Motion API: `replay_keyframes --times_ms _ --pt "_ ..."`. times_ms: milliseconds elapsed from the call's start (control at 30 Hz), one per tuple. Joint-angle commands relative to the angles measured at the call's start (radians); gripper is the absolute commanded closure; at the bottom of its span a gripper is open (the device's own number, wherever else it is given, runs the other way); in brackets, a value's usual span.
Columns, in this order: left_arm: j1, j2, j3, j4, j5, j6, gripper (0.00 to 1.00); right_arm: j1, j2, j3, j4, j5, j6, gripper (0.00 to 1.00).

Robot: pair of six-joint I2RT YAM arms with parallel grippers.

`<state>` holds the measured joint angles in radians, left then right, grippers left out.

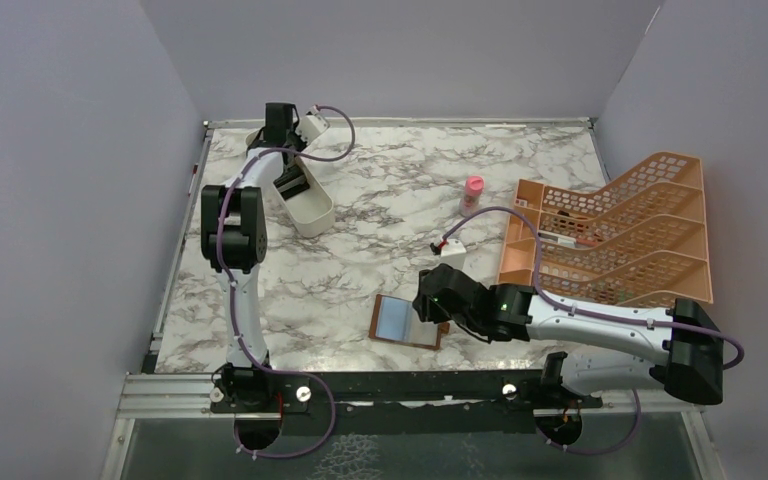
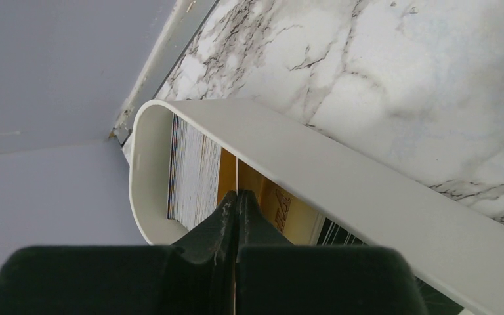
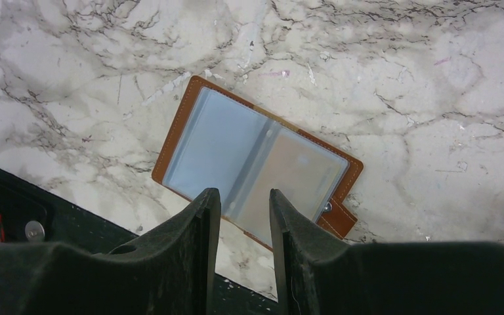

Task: Put the credit cards into the card holder
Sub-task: Pick up the credit card from the storage box, then insert the credit card into the card holder.

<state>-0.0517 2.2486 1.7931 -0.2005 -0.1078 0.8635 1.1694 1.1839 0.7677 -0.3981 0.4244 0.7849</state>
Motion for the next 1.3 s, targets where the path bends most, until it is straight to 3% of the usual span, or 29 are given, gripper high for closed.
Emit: replay_keyframes --times_ms 0,367,567,700,1067,1267 --pt "-0.006 -0.118 0.008 -0.020 0.045 -0.057 1.00 -0.006 -0.024 -0.009 0.033 -0.009 0.006 0.62" --pt "-0.023 -0.294 -0.025 -0.102 0.186 -0.362 1.00 -0.006 -0.070 -0.060 0.053 -0.055 0.032 0.62" --pt "-0.023 -0.418 -0.093 -0.134 0.455 -0.686 1.00 -0.005 -0.097 -0.085 0.039 -0.088 0.087 0.62" --pt "-0.033 -0.528 -0.216 -0.085 0.644 -0.900 1.00 -0.006 -0.096 -0.120 0.050 -0.115 0.119 0.64" --pt "-0.141 -0.812 -0.665 -0.051 0.868 -1.287 1.00 -0.015 0.020 -0.150 0.079 -0.079 0.142 0.66" --pt "-0.331 -0.956 -1.005 0.215 0.856 -1.492 1.00 -0.032 0.046 -0.190 0.087 -0.071 0.177 0.66"
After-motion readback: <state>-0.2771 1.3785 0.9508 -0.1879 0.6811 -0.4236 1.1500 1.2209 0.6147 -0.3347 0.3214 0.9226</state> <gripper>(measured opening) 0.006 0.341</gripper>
